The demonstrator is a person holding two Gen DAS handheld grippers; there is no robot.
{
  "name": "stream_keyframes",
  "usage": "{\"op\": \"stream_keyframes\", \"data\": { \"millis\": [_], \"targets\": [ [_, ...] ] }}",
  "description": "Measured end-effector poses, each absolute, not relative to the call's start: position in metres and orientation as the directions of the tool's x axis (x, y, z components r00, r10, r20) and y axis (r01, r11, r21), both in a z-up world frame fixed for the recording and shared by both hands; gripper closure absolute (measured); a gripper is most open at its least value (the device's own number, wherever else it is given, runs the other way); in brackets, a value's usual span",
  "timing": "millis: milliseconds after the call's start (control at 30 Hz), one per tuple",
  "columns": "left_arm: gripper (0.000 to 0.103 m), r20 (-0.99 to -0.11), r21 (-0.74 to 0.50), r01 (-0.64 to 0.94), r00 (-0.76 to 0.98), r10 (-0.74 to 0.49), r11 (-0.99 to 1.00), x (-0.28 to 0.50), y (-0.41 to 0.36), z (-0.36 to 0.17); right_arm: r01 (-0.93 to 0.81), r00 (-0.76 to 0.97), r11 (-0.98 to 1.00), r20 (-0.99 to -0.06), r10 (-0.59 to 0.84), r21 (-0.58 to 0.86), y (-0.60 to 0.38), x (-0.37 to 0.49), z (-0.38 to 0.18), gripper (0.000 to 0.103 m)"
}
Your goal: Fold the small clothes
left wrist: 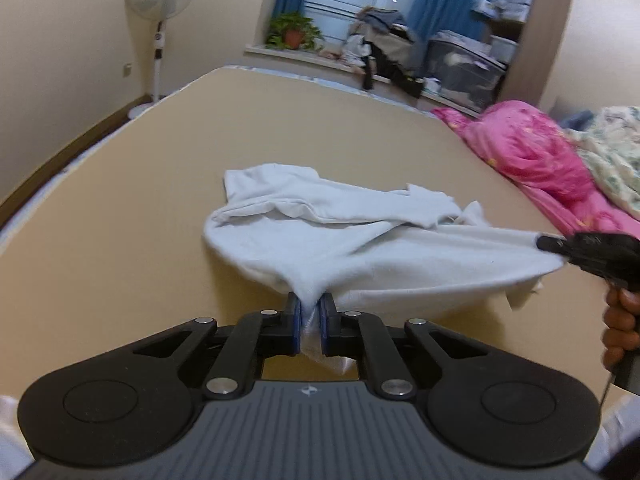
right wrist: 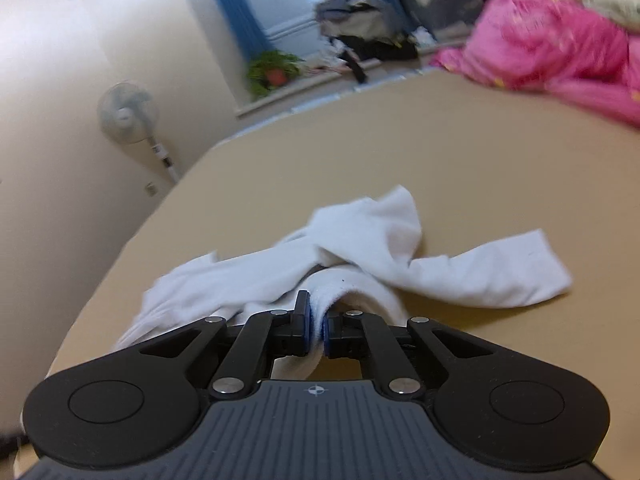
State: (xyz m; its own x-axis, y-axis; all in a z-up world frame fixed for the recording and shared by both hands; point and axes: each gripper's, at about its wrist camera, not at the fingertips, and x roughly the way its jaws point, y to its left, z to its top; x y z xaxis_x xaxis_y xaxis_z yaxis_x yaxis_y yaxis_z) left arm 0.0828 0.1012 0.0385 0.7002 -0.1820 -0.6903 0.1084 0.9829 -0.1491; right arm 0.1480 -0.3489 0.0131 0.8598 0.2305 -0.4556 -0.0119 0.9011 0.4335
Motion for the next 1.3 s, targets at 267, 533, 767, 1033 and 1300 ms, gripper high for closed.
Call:
{"op": "stream_keyframes", "data": {
  "millis": [267,533,767,1033,1300],
  "targets": [
    [0.093,-0.841,-0.047,0.219,0.518,-0.157,0.975,0.004,0.156,0.055,-0.079,0.625,0.912,-0.692,0.360,0.403,-0.337,-0.013,0.020,0.095],
    [0.076,-0.857,-0.182,0.047,0.482,-0.182,0.982,0.040,0.209,0.021,0.087,0.704,0.919,-0.677,0.215,0.383,-0.405,0.004,0.002,0.063],
    [0.074,-0.920,-0.239,-0.026,0.325,-0.218,0.971,0.066,0.184,-0.034,0.202,0.583,0.932,-0.802,0.133,0.302,-0.403,0.037,-0.038,0.061],
    [0.101,-0.918,-0.070,0.181,0.373,-0.134,0.981,0.046,0.154,-0.038,0.048,0.564,0.965,-0.804,0.189,0.260,-0.349,0.041,-0.048,0.059],
    [0.103,-0.887,0.116,-0.048,0.445,0.125,0.992,0.051,0.230,-0.024,0.081,0.626,0.959,-0.763,0.164,0.272,-0.351,0.042,-0.038,0.054]
  ]
}}
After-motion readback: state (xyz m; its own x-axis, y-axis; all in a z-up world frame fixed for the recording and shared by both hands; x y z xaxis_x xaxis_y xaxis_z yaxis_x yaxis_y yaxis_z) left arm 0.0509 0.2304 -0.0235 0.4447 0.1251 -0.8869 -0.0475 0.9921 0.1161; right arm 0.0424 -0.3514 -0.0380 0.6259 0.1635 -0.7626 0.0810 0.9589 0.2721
